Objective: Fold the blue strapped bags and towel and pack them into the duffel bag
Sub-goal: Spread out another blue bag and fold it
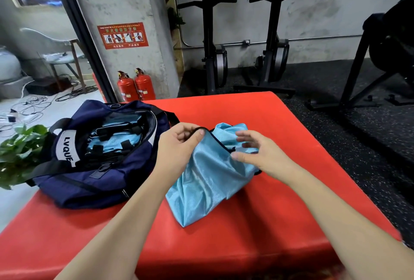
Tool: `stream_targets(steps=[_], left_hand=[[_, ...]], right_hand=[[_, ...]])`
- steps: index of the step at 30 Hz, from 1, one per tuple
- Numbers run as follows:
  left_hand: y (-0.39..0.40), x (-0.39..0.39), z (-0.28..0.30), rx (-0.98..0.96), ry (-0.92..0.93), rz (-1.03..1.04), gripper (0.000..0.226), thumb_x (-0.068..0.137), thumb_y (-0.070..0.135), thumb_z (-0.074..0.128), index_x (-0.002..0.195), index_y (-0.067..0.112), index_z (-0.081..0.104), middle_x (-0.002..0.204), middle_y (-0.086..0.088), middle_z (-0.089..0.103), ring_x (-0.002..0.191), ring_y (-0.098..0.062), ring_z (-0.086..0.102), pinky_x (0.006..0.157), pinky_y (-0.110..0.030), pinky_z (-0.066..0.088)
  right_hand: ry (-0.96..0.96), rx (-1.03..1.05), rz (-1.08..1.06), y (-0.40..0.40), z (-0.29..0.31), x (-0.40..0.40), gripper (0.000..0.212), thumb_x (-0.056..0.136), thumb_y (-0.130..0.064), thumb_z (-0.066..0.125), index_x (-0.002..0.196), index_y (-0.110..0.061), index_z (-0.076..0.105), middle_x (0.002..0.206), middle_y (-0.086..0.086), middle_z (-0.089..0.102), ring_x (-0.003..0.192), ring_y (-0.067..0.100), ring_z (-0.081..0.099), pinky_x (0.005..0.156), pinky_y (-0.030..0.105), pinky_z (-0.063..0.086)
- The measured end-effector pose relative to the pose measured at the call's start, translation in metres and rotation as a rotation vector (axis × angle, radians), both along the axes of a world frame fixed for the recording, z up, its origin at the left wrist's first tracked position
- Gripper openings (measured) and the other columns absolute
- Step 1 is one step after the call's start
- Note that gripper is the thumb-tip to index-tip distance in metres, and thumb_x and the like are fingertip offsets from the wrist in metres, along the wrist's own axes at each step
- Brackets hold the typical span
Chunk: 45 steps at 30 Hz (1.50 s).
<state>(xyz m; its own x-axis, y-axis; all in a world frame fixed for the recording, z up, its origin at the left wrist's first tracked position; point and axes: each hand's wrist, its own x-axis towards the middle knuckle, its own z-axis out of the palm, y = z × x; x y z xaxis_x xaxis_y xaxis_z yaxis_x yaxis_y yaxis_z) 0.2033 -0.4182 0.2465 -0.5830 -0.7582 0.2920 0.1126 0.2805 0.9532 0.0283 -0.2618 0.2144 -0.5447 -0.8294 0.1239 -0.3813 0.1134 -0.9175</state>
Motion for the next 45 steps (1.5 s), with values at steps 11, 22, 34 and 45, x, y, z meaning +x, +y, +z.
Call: stream_targets(steps=[11, 22, 34, 45], left_hand=[[0.001, 0.003, -0.002, -0.13, -0.247, -0.206, 0.043, 0.069, 0.013, 0.091, 0.105, 0.027, 0.073, 0.087, -0.004, 0.072, 0.077, -0.007, 0.067, 0.079, -0.026, 0.055], [0.017, 0.002, 0.018, -0.163, -0.053, -0.076, 0.009, 0.089, 0.013, 0.074, 0.093, 0.02, 0.078, 0.091, 0.007, 0.077, 0.089, -0.007, 0.071, 0.082, -0.022, 0.052], [-0.03, 0.022, 0.168, -0.276, 0.132, 0.102, 0.007, 0.09, 0.019, 0.074, 0.09, 0.025, 0.076, 0.085, 0.01, 0.076, 0.079, -0.002, 0.067, 0.078, -0.019, 0.053], [-0.092, 0.027, 0.324, -0.186, 0.182, 0.102, 0.015, 0.095, 0.015, 0.068, 0.081, 0.018, 0.069, 0.073, 0.003, 0.066, 0.071, -0.016, 0.058, 0.067, -0.03, 0.052]], right_hand=[[0.137, -0.082, 0.009, -0.027, 0.002, 0.018, 0.017, 0.092, -0.003, 0.062, 0.091, -0.017, 0.071, 0.09, 0.0, 0.073, 0.082, 0.007, 0.062, 0.08, 0.032, 0.05], [0.157, -0.11, 0.004, -0.013, 0.025, 0.017, 0.016, 0.084, -0.03, 0.081, 0.072, -0.028, 0.07, 0.064, -0.013, 0.063, 0.062, 0.001, 0.051, 0.061, 0.027, 0.04], [0.268, 0.01, -0.14, 0.027, 0.072, -0.01, 0.013, 0.08, -0.021, 0.083, 0.074, -0.023, 0.072, 0.065, -0.01, 0.066, 0.059, -0.002, 0.05, 0.06, 0.025, 0.038], [0.556, -0.116, -0.483, 0.044, 0.274, -0.074, 0.013, 0.085, -0.031, 0.08, 0.086, -0.02, 0.074, 0.069, -0.004, 0.062, 0.065, 0.013, 0.053, 0.06, 0.028, 0.044]])
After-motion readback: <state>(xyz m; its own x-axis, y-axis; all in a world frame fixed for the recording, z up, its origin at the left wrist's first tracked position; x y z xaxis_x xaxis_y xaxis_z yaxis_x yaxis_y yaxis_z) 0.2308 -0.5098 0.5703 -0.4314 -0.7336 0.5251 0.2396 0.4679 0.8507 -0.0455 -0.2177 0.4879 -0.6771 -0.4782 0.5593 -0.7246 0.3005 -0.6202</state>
